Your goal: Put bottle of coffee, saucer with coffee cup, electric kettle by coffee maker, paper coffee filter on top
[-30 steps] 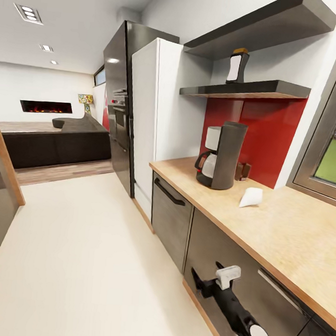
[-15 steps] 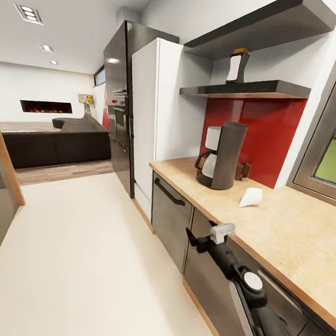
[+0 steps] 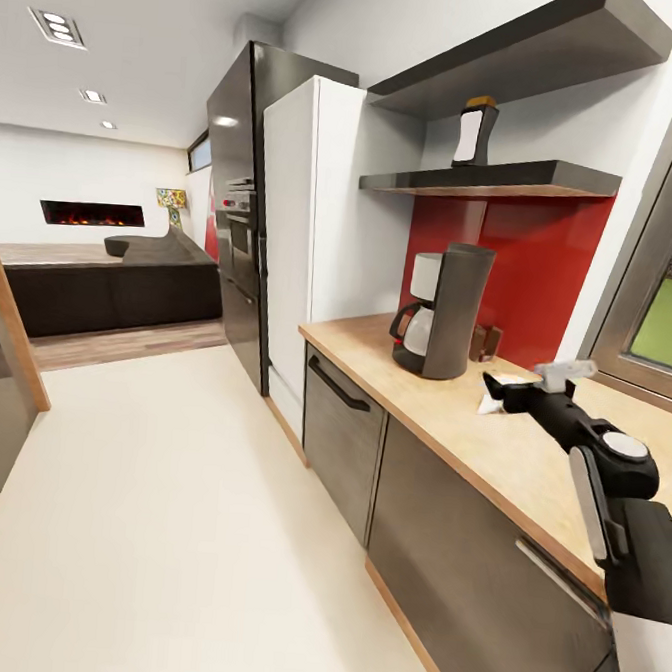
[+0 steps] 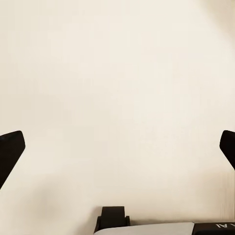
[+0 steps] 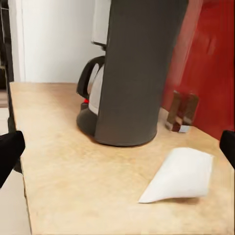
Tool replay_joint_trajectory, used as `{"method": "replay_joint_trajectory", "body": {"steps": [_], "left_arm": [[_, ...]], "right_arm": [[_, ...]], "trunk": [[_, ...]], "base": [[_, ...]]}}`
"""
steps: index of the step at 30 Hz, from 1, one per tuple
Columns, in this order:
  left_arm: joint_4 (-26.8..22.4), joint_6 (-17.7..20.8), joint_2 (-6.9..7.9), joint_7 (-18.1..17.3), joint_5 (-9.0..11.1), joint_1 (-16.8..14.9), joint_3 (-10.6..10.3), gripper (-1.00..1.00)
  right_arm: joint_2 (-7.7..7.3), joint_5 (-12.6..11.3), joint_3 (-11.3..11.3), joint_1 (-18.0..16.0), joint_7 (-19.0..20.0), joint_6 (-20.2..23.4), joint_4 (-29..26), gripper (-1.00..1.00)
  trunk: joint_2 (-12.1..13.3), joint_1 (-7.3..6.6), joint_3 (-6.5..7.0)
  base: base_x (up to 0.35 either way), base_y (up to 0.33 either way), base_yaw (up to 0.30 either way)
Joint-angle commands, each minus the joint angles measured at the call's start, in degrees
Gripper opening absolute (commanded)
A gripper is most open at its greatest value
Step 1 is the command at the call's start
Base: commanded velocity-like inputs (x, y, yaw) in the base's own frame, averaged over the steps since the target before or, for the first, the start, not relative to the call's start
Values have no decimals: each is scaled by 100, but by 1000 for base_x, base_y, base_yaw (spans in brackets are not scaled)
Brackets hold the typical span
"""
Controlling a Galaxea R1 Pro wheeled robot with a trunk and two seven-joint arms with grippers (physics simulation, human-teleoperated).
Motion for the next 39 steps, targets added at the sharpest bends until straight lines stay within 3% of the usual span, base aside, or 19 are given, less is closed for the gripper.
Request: {"method": "replay_joint_trajectory", "body": {"steps": [1,4,7,9,10,11,13,19,39], "left_arm": [[-7,-8,1,-3,-3,1,-2,100],[-7,-8,1,-3,-3,1,-2,100],[-7,-8,1,-3,-3,1,1,100],[-7,-8,3,-3,-3,1,3,100],[-7,-8,2,-3,-3,1,4,100],[-7,-8,2,-3,-3,1,6,100],[-9,-8,3,-3,-3,1,6,100],[-15,-8,8,-3,-3,1,7,100],[-16,-8,18,-3,-3,1,15,100]], "right_arm": [[-99,-9,-21,-38,30,70,-2,100],[-350,-12,-66,-114,42,143,40,100],[-590,-16,-397,-170,95,189,194,100],[-638,-16,-592,-180,219,193,298,100],[-655,-15,-699,-184,321,193,364,100],[-698,-7,-974,-193,767,186,577,100],[-828,5,-1131,-198,1259,181,731,100],[-1133,-4,-1253,-198,1815,175,980,100],[-1224,43,-1233,-182,2670,132,1406,100]], "trunk": [[-3,0,-5],[-3,0,-5],[-3,0,-5],[-3,0,-5],[-3,0,-5],[-3,0,-5],[-3,0,-5],[-3,0,-5],[-3,0,-5]], "base": [[0,0,0],[0,0,0],[0,0,0],[0,0,0],[0,0,0],[7,0,0],[67,0,0],[187,0,0],[88,0,0]]}}
